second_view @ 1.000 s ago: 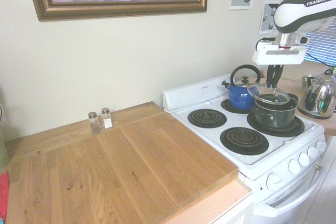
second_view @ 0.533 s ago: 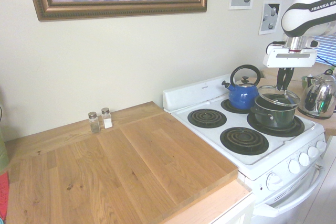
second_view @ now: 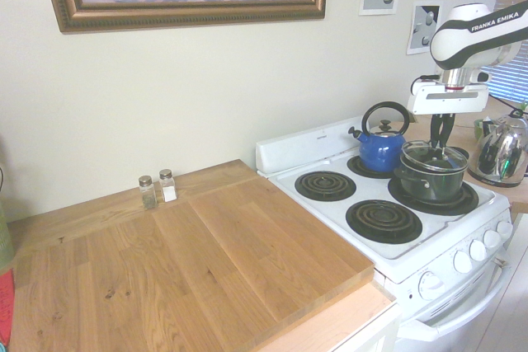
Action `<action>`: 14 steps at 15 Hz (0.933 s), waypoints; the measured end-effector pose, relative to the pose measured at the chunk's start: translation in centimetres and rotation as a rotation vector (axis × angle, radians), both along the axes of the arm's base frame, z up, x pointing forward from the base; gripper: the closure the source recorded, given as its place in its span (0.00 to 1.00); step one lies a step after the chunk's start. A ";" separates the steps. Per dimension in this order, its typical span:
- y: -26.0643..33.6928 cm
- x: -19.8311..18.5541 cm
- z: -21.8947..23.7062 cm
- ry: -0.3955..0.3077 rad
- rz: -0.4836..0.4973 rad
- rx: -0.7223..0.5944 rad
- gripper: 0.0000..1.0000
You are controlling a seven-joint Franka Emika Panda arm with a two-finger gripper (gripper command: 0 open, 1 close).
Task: Cover the lid of the pot
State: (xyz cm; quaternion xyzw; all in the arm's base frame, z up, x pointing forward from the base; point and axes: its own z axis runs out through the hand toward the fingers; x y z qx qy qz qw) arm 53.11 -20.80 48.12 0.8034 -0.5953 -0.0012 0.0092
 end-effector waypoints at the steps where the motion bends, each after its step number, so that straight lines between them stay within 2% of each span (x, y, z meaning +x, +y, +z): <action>1: 0.0 0.0 0.0 0.003 0.003 -0.006 1.00; 13: 1.3 -0.1 -1.5 0.045 0.047 -0.040 1.00; 14: 1.4 -0.1 -1.5 0.045 0.049 -0.040 0.00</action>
